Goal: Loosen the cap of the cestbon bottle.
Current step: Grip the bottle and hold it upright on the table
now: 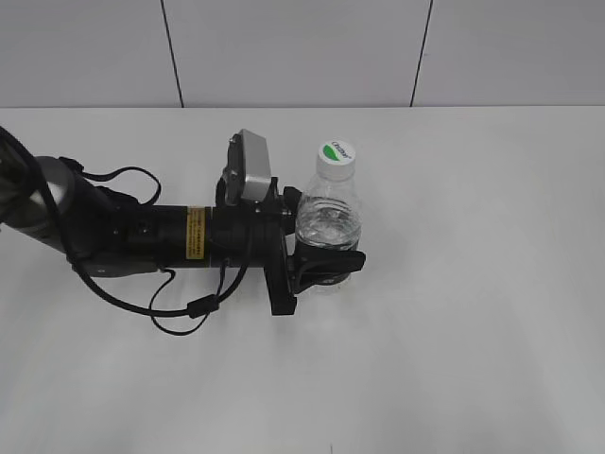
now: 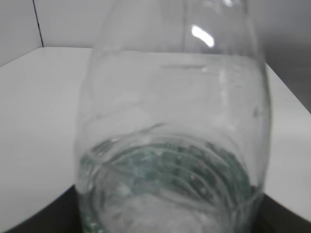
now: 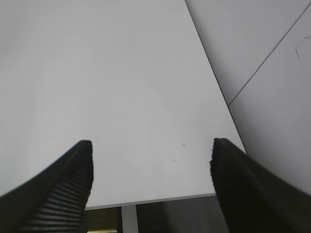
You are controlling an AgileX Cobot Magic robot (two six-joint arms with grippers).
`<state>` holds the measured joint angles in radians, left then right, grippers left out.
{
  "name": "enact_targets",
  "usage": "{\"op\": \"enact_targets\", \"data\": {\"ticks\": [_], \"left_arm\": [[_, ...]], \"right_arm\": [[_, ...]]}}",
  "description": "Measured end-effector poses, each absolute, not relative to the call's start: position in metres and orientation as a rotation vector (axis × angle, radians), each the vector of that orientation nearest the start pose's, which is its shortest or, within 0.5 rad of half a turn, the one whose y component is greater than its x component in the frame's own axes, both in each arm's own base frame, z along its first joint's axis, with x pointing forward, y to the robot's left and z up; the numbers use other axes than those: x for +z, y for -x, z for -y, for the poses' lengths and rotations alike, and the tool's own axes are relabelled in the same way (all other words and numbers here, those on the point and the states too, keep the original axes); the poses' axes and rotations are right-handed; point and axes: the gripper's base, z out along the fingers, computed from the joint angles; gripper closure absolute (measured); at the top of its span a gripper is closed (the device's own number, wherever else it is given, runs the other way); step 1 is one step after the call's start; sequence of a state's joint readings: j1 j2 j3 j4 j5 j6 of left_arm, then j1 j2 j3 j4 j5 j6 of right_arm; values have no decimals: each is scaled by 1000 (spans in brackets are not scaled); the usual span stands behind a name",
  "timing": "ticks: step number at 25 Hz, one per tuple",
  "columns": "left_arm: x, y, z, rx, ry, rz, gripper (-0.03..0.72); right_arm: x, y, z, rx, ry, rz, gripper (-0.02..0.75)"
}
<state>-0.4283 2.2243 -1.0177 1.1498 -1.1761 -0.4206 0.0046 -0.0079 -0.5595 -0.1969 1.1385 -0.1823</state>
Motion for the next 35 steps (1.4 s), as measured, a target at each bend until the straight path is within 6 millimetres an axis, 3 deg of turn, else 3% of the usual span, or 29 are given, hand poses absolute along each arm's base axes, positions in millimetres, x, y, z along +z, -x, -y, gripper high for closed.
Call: {"op": "enact_targets", "data": {"ticks": [4, 12, 20, 35], "left_arm": [[90, -313, 231, -1046, -1178, -1427, 279], [63, -319, 225, -1035, -1086, -1535, 279], [57, -325, 220, -1037, -1008, -1550, 279], [56, -324, 221, -1001, -1059, -1499, 279]], "right_arm": [[288, 18, 16, -345, 166, -2050, 164], [288, 18, 16, -345, 166, -2050, 164], [288, 18, 16, -345, 166, -2050, 164], [288, 18, 16, -345, 166, -2050, 164]]}}
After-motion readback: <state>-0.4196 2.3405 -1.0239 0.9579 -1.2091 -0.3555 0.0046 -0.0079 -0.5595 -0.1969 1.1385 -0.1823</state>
